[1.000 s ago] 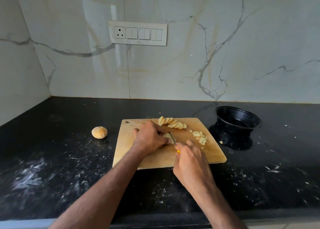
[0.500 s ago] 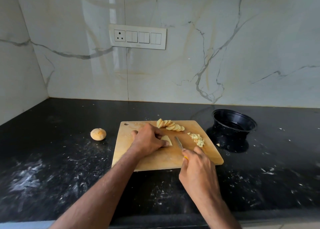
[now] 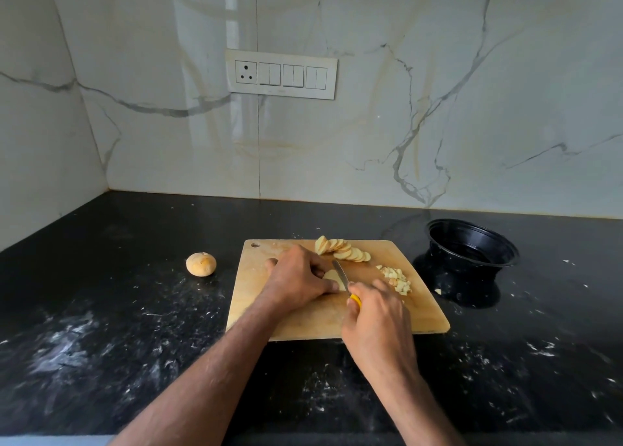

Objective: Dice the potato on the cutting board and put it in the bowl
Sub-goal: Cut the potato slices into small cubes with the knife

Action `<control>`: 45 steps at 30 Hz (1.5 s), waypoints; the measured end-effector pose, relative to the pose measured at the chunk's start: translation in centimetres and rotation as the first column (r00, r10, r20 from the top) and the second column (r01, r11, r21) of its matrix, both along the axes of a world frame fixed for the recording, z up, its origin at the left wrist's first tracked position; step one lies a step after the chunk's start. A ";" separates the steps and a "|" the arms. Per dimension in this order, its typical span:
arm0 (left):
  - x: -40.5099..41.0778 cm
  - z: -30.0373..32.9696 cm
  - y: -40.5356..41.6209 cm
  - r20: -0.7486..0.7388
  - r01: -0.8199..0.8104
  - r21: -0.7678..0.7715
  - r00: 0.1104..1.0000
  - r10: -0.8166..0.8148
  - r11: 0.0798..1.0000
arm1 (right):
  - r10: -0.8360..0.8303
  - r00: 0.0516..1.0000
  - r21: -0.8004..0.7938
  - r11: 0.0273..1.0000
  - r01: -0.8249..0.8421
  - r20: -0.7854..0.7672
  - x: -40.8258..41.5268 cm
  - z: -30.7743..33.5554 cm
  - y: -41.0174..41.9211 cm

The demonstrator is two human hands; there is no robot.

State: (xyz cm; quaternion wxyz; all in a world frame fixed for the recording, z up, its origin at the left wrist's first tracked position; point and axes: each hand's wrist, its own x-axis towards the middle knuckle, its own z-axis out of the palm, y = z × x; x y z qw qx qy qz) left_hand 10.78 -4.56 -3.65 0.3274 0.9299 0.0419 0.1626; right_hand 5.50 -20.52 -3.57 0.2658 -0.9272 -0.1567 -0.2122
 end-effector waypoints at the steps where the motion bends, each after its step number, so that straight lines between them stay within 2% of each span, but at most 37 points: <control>1: 0.0 0.0 0.0 0.000 0.001 -0.004 1.000 -0.001 1.000 | 0.000 1.000 0.000 1.000 0.000 0.001 0.0 -0.1 0.1; 9: 0.1 0.2 0.0 -0.016 -0.009 -0.018 1.000 0.008 1.000 | -0.006 0.999 -0.072 0.997 0.003 -0.031 0.0 0.0 0.5; 16: -0.2 0.7 0.3 -0.081 0.070 0.007 0.994 -0.070 0.997 | -0.001 0.999 -0.106 0.994 -0.004 -0.045 1.0 0.2 1.8; 29: -0.3 0.3 -0.3 -0.056 -0.031 -0.006 0.998 0.031 0.999 | 0.061 0.998 -0.099 0.993 -0.064 -0.026 -1.2 -0.8 -1.5; 39: -0.8 0.9 0.3 -0.041 0.073 -0.079 0.996 -0.077 0.994 | 0.004 1.000 0.060 0.998 -0.004 -0.004 -1.7 -0.7 -2.5; 45: -0.9 1.0 0.3 -0.022 0.083 -0.109 0.996 -0.085 0.991 | 0.017 1.000 0.061 0.998 -0.018 0.016 -1.1 -0.1 -1.3</control>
